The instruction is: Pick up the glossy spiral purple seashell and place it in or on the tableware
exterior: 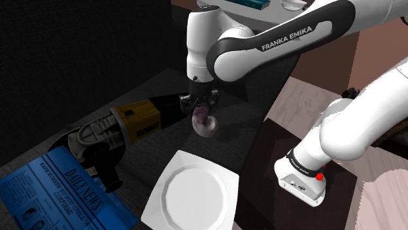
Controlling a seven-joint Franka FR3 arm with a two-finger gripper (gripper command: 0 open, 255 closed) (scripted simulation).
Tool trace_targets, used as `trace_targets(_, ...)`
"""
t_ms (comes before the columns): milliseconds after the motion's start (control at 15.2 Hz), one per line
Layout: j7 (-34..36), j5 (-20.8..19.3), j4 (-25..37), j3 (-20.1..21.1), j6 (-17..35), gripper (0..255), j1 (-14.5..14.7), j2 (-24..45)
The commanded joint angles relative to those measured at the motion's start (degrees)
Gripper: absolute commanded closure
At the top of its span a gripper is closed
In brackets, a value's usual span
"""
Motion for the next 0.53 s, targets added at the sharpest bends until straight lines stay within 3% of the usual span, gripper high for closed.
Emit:
trace_targets(0, -0.31, 0.21, 0.76, -0.22, -1.58, 255, -0.04, -0.84)
trace_targets(264, -0.56, 0.5, 2.32, -0.49, -4.32, 255, -0.03, -2.07)
trace_targets(462, 3.23, 1.85, 1.68, 2.01, -4.28, 255, 2.04, -3.0)
